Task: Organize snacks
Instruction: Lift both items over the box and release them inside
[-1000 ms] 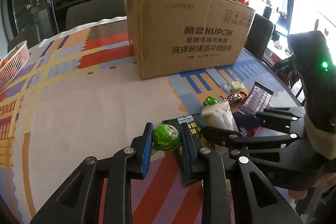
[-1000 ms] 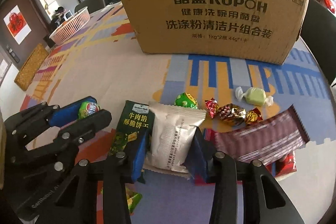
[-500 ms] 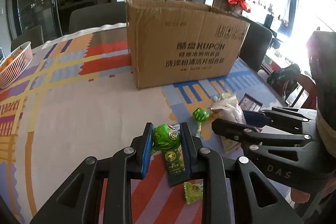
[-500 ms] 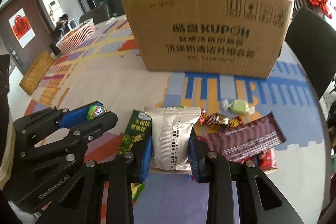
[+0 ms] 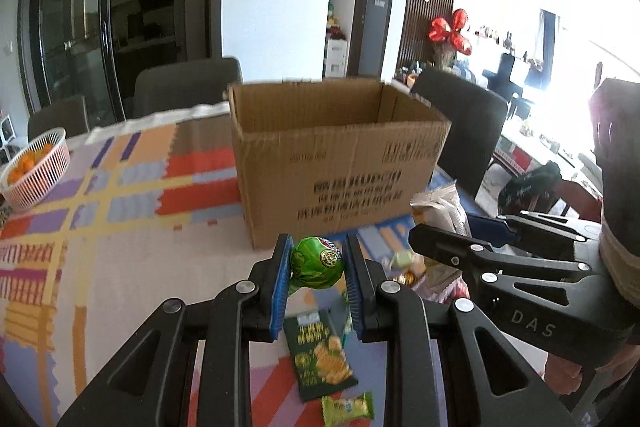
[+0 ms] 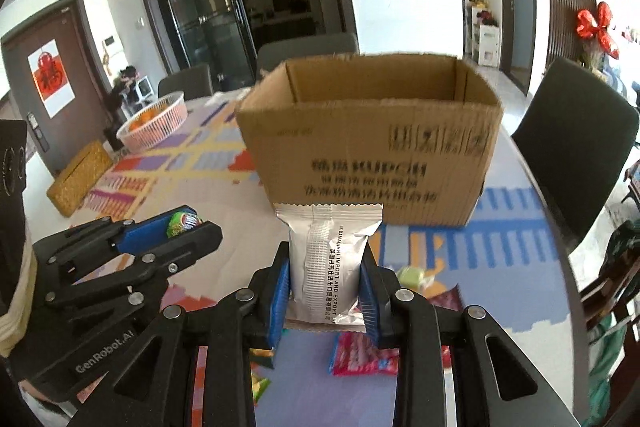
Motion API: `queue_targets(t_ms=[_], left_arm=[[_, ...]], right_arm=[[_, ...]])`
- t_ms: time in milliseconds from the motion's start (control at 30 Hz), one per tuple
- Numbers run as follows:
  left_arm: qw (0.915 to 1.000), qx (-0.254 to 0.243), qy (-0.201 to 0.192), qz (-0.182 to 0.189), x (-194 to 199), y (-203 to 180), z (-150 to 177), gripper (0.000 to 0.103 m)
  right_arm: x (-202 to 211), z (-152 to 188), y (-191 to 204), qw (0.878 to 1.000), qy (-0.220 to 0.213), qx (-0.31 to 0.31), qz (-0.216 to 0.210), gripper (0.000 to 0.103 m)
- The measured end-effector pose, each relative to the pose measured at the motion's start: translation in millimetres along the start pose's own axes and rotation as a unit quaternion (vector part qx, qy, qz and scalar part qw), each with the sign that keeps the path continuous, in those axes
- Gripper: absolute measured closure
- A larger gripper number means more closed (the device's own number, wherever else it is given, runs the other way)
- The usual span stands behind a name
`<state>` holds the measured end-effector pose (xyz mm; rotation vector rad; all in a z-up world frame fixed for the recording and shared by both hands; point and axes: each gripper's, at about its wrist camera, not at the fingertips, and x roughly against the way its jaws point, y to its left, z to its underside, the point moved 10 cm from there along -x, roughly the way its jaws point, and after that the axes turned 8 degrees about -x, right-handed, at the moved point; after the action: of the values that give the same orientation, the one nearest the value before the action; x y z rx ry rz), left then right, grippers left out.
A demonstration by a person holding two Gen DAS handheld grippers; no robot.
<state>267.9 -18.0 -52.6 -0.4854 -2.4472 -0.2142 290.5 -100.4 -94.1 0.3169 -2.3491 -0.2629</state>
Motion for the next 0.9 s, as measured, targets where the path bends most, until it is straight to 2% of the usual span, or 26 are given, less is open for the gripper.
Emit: queue_targets(t_ms=[433,900], left_arm=[[0.9985,-0.008,-0.052,-0.019,7,9,-78,0.077],[0.9974,-0.021,-0.06,-0.035,-19,25,-134,0.077]], right_arm=[[28,-82,-10,0.997,-0.078,-0.004,0.006,0.071],[22,-142,-21,0.995,-0.098,-0.004,0.016,0.071]])
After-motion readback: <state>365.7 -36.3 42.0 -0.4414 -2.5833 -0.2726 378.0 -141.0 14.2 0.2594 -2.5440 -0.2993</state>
